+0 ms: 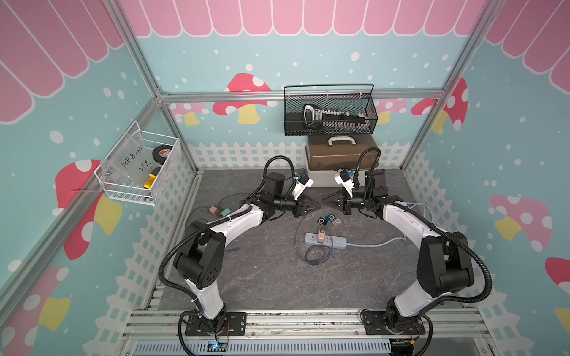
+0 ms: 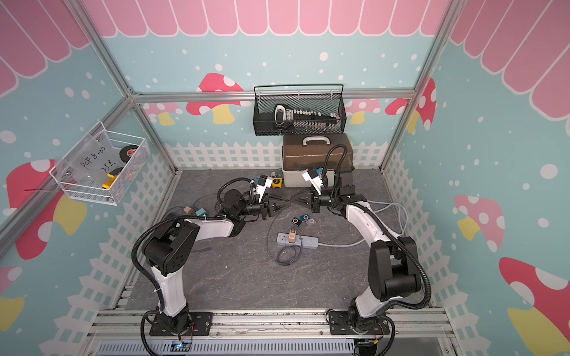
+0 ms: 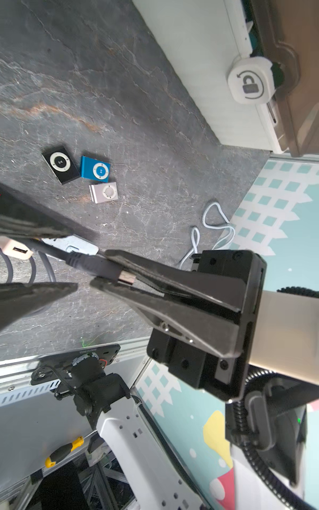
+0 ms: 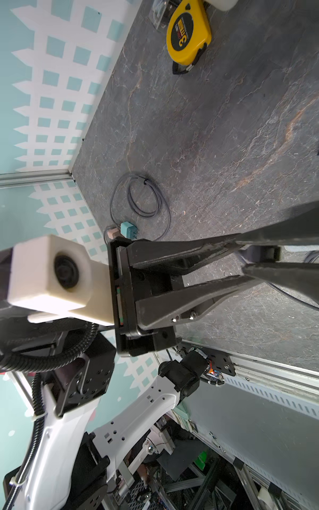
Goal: Charge mp3
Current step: Adjust the charging cable at the center of the board.
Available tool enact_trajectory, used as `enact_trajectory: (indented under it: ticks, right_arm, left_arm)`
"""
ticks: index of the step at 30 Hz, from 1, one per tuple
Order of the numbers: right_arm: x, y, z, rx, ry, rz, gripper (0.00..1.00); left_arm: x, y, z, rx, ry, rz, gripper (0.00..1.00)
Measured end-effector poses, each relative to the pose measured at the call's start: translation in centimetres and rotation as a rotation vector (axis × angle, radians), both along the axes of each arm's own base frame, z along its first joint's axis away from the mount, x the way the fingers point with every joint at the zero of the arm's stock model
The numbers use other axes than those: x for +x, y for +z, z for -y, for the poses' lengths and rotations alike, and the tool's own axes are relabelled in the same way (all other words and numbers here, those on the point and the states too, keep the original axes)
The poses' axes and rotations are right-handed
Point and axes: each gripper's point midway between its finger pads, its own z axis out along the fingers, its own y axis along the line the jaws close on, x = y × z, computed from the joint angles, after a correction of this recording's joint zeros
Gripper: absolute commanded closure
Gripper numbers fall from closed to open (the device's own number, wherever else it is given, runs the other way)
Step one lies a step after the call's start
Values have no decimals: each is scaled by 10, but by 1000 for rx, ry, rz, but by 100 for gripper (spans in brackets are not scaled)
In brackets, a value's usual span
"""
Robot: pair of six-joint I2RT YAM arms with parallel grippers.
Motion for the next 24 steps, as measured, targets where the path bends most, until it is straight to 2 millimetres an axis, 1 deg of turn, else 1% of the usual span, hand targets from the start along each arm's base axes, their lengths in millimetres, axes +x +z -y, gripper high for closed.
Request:
enact_trajectory:
  ticks: [2, 4, 9, 15, 24]
  right_arm:
    - [-1, 2, 0, 2, 3, 7, 99]
    - [-3, 5, 0, 5, 6, 17, 99]
    - [-6, 14, 1, 14, 11, 41, 99]
    - [-7, 15, 1, 16, 12, 39, 99]
    - [-4, 15, 6, 17, -3, 27, 100]
  left_arm:
    - [0, -2, 0, -37, 4, -18, 74]
    - [2, 0, 0, -74, 5, -21, 74]
    - [0, 13, 2, -183, -7, -6, 76]
    - [3, 25, 3, -318, -29, -3, 78]
    - [-1, 35, 2, -387, -52, 1, 79]
